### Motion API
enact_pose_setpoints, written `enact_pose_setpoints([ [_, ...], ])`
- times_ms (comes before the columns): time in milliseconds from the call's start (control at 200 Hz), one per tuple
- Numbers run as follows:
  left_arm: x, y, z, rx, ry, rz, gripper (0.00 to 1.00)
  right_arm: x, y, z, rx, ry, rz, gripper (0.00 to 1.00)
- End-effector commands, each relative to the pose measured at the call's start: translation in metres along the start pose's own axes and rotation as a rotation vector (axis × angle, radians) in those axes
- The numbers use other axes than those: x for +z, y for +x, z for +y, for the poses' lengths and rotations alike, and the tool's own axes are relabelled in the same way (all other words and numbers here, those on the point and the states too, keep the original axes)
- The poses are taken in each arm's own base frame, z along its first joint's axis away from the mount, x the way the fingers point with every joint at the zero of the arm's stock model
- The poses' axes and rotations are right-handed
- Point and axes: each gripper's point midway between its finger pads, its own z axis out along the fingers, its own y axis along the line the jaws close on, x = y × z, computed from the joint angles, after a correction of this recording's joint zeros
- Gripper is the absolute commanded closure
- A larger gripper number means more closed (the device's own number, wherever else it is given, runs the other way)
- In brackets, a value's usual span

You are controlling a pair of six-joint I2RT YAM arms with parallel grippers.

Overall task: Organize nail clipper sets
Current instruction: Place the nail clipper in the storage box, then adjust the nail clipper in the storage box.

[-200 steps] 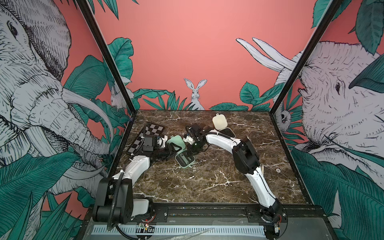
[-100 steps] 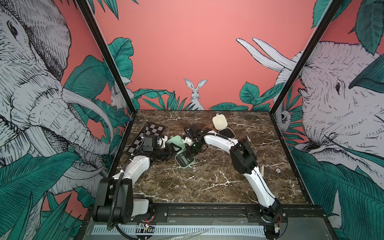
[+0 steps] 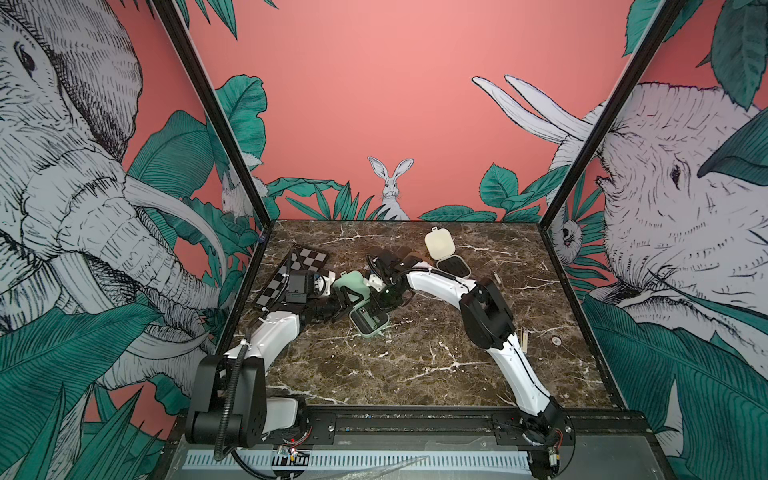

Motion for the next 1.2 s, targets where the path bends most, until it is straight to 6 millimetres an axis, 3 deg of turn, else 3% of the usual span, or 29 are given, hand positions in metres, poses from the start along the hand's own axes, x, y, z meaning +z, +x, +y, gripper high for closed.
enact_pose_setpoints([
  [0, -0.005, 0.005, 0.0, 0.015, -0.004, -0.007, 0.35, -0.017, -0.006, 0.004, -0.009, 0.039, -0.037, 0.7],
  [265, -0.006, 0.006, 0.0, 0.018, -0.005, -0.008, 0.35, -0.048, -0.025, 0.02, -0.035, 0.049, -0.112, 0.67],
  [435, -0.005, 0.006, 0.001, 0.017, -0.01, -0.008, 0.35, -0.056, -0.022, 0.022, -0.045, 0.083, -0.121, 0.67],
  [685, -0.005, 0.006, 0.001, 0.018, -0.01, -0.008, 0.35, -0.043, -0.006, 0.021, -0.051, 0.119, -0.075, 0.89],
  [1195, -0.005, 0.008, 0.006, 0.011, -0.025, -0.01, 0.35, -0.016, 0.011, 0.016, -0.048, 0.139, -0.004, 0.94],
])
